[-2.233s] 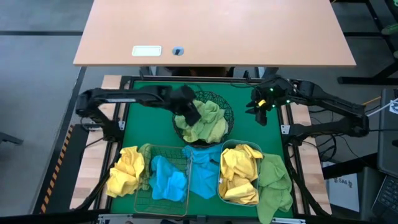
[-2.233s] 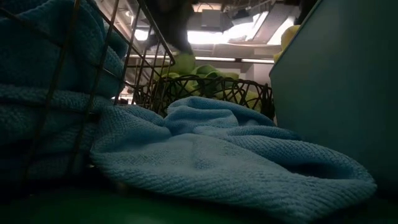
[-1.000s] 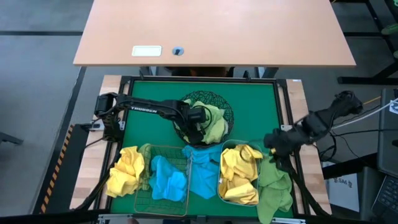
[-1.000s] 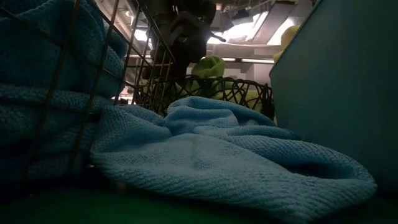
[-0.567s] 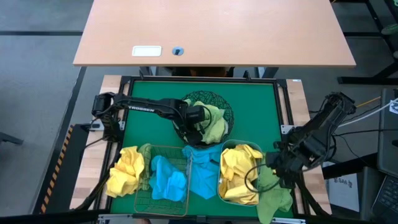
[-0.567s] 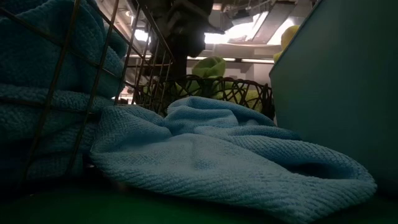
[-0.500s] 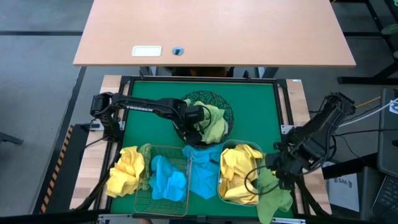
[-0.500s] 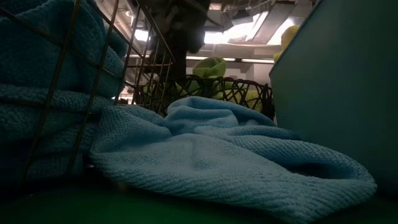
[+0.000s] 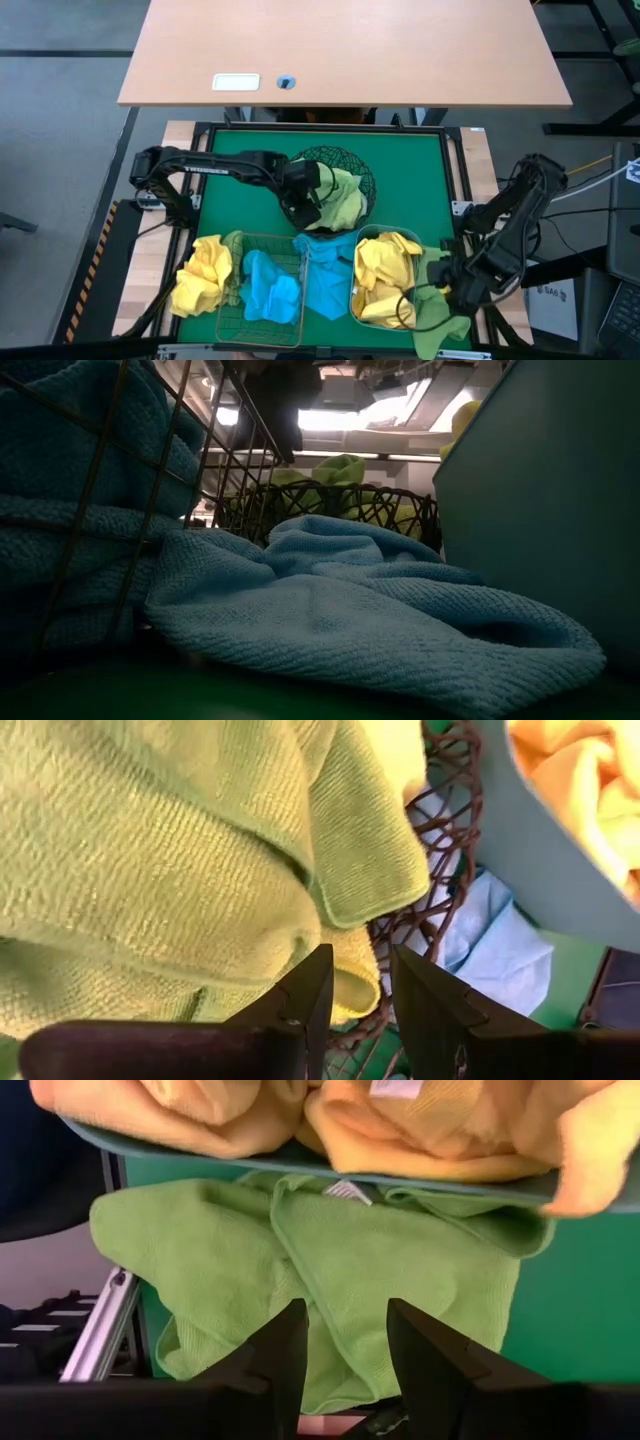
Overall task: Sort microfiber towel by color & place in baskets
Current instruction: Put the green microfiber cloth into the round wire basket
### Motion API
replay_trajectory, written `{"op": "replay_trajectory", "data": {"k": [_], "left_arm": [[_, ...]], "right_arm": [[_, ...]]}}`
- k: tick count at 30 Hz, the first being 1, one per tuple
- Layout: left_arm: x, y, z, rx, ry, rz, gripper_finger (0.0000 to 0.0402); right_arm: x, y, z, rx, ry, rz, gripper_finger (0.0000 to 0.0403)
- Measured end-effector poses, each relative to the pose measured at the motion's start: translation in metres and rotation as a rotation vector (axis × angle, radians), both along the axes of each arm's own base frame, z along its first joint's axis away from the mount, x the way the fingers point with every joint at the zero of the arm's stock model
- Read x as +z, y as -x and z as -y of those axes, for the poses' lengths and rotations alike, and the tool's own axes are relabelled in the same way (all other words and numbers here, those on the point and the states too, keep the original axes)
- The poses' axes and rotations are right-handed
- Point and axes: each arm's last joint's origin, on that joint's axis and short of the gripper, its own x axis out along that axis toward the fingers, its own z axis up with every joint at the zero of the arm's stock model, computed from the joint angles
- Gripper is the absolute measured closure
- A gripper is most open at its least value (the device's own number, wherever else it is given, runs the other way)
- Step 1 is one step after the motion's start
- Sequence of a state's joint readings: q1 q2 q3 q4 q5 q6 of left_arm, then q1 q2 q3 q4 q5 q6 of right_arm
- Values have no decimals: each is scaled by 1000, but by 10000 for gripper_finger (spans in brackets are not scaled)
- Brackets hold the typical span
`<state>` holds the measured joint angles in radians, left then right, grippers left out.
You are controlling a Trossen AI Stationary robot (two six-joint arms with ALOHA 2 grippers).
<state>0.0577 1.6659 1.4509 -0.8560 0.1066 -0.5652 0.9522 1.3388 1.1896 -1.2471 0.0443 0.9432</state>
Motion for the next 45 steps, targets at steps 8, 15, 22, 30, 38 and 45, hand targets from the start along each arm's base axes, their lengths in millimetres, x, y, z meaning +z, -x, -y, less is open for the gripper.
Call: {"op": "replay_trajectory", "data": {"k": [8,15,22,30,38,45], "left_arm": [[1,-1,12,-49,-37,10,305],[1,-1,23,-75,-51,16,305],[1,-1,31,-90,-70,16,305],[1,-1,32,-91,-72,15,305],[1,-1,32,-91,-72,15,305],[2,-4,32,-87,-77,45,305]], "right_arm": [[-24,6,-32,36,80,-9,263],[-55,2,-56,67,155,-52,263],[-78,-4,-65,67,219,-89,263],[-94,-9,-70,68,309,-48,263],[-99,-9,-72,67,311,-80,296],[-99,-8,-71,68,320,-81,391]]}}
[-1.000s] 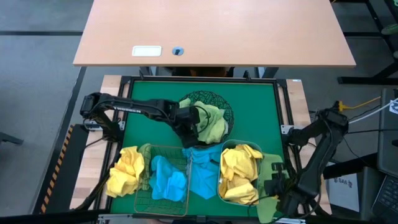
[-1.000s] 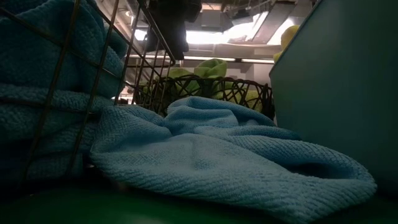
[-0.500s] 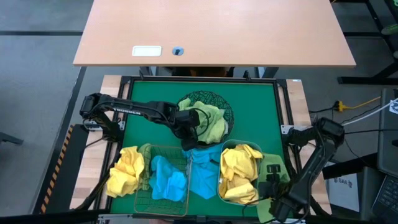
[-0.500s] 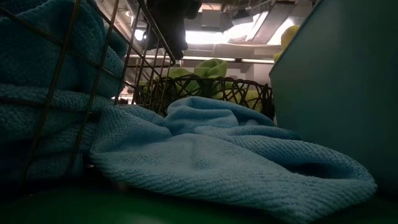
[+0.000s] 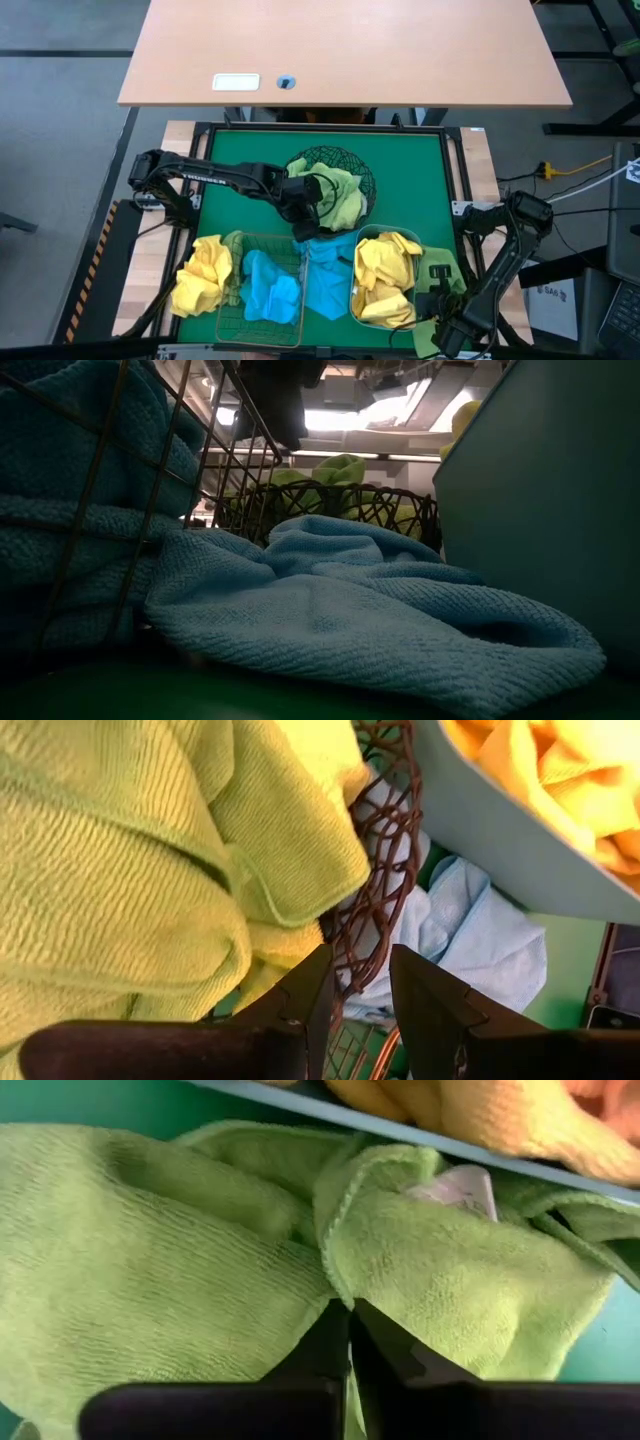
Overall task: Sort microfiber towel by color & place in baskets
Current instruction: Put the green microfiber cloth into the round wire basket
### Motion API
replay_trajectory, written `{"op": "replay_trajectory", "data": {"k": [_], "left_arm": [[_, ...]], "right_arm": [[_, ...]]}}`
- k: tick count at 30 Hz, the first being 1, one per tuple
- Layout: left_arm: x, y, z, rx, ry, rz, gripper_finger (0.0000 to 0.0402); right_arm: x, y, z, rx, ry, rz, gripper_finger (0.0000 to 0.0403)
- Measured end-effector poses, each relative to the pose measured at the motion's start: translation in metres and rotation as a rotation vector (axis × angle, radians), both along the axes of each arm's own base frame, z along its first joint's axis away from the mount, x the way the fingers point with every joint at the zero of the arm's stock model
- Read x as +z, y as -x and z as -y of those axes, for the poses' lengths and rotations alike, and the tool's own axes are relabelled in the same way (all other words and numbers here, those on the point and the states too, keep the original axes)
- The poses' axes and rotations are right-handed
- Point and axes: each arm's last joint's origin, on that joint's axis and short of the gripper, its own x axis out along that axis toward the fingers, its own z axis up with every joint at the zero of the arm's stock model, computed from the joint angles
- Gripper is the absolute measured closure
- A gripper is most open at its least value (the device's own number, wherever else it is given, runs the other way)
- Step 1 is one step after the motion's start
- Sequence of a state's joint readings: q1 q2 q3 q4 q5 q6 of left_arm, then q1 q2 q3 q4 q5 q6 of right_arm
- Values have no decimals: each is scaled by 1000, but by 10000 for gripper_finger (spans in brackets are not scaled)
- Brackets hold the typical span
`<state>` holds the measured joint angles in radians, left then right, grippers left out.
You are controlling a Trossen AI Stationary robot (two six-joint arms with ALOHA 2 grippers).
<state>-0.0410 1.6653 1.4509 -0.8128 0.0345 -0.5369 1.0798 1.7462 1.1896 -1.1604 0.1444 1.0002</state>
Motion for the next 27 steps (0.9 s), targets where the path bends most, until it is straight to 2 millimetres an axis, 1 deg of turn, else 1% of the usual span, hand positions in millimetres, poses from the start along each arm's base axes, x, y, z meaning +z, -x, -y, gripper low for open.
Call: {"op": "replay_trajectory", "data": {"k": [3,6,9,12,17,22,27], "left_arm": [[1,-2,0,0,0,20,305],[1,-2,0,-19,-12,25,305],[1,-2,0,-35,-22,27,305],[1,-2,0,-35,-22,28,305],[2,-4,0,-33,-42,48,305],[4,-7,0,-51,-60,84,305],[6,-9,0,-50,-61,112,305]], "right_arm": [[2,2,4,-22,25,-28,384],[10,6,8,-47,41,-60,397],[27,8,13,-65,46,-50,396],[49,10,21,-93,68,13,398],[93,15,39,-150,119,184,399],[131,18,57,-172,55,459,401],[163,24,80,-187,21,718,401]]}}
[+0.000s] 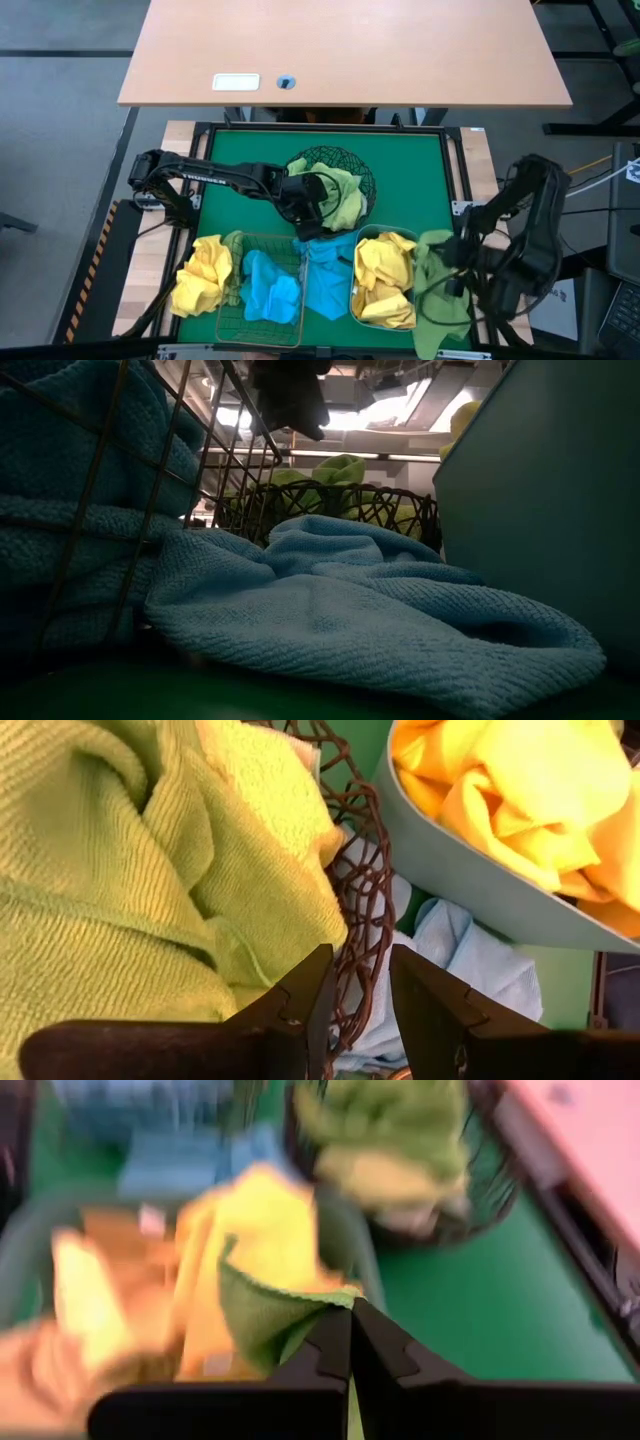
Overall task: Sort microfiber towel by color & place in baskets
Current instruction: Put the green microfiber cloth into the round wire basket
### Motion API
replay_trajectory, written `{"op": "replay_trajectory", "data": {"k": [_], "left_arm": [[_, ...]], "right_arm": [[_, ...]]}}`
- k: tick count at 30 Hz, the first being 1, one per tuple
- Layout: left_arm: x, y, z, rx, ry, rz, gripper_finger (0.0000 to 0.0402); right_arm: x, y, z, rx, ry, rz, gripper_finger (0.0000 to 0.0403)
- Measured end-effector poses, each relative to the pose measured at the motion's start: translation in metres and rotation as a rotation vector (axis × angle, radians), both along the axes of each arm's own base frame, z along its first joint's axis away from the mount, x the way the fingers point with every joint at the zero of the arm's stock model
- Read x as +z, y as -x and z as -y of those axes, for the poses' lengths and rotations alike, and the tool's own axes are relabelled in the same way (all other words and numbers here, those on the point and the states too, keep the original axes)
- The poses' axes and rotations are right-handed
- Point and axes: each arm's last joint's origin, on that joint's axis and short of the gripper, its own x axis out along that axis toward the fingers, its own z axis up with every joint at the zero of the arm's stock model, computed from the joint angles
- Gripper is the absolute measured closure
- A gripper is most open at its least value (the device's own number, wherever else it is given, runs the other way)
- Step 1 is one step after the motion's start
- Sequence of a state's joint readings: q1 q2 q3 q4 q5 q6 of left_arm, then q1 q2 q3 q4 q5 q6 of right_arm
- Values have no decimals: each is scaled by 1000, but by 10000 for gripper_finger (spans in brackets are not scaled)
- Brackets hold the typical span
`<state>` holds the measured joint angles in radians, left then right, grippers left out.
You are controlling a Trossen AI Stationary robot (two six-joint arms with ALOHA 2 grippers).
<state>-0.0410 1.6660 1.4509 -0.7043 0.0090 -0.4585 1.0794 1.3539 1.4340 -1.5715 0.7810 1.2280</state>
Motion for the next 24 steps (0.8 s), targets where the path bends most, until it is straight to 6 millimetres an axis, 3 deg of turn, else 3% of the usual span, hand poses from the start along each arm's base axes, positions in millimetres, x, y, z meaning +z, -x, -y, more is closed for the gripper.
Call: {"op": "replay_trajectory", "data": {"k": [12,24], "left_arm": [[4,-4,0,0,2,58,305],[5,-6,0,1,3,79,305]], "right_arm": [[69,23,58,-32,60,494,402],[134,42,97,-75,246,704,403]]}}
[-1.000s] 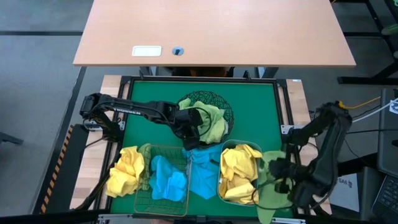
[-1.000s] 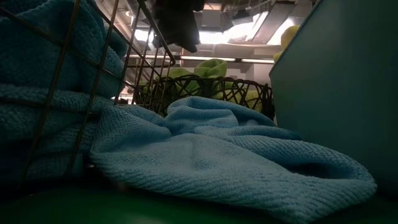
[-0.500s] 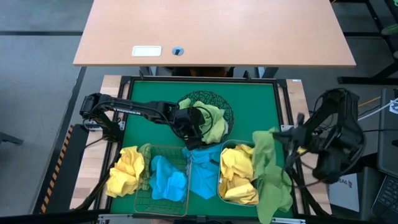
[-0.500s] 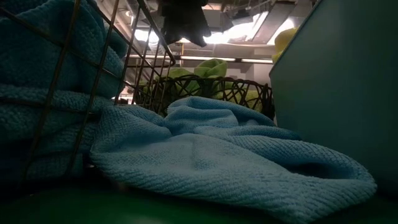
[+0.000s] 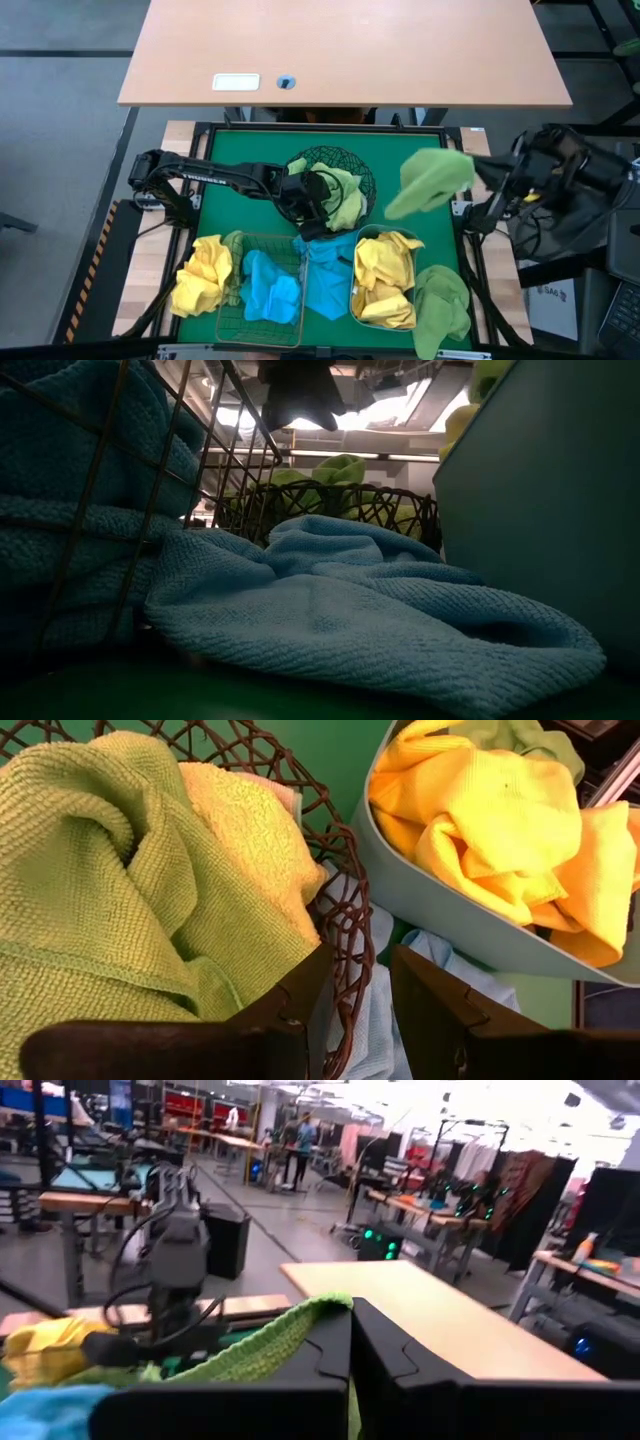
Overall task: Sort microfiber towel by color & place in baskets
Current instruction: Put the green microfiber cloth into the round wire basket
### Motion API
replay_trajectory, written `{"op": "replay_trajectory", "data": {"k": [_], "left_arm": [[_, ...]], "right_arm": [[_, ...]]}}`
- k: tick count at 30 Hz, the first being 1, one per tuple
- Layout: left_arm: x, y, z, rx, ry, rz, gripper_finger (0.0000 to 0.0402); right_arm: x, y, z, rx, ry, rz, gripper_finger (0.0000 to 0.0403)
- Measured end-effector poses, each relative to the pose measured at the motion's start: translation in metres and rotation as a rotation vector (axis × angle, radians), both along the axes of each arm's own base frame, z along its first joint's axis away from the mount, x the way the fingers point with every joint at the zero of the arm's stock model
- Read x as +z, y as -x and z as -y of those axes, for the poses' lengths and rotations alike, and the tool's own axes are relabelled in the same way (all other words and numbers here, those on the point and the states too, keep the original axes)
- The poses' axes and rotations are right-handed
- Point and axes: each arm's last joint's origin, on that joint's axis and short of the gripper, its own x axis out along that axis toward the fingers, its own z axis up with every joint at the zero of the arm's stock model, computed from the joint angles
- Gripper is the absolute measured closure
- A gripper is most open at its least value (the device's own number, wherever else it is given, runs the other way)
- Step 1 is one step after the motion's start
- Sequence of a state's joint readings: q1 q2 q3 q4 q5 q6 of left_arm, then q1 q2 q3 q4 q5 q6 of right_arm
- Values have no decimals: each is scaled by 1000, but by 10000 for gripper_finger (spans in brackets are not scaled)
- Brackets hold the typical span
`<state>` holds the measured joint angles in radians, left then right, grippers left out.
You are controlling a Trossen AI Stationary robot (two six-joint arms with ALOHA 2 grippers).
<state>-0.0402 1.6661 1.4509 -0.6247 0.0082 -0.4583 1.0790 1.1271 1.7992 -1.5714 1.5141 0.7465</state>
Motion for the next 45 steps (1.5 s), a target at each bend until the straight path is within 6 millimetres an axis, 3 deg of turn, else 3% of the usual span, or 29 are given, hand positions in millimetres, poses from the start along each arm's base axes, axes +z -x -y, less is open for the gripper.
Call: {"op": "replay_trajectory", "data": {"k": [7,14,20,24,28,35,41,45], "left_arm": [[0,0,-1,1,1,0,305],[21,0,-1,-3,8,50,305],[52,-2,0,-8,14,139,305],[76,0,0,-81,-26,206,305],[98,3,1,-150,-70,252,305],[131,22,0,-224,-158,219,305],[150,39,-3,-229,-245,161,305],[156,51,-3,-248,-262,94,305]], "right_arm": [[22,9,17,-10,-30,31,403],[12,-13,15,-139,-28,-37,403],[-9,-68,5,-214,23,-232,403],[-12,-115,15,-128,20,-329,403],[-9,-158,37,33,30,-314,403],[-20,-194,90,85,-21,-347,403],[-56,-236,130,78,-88,-475,403],[-94,-269,149,157,-179,-585,403]]}}
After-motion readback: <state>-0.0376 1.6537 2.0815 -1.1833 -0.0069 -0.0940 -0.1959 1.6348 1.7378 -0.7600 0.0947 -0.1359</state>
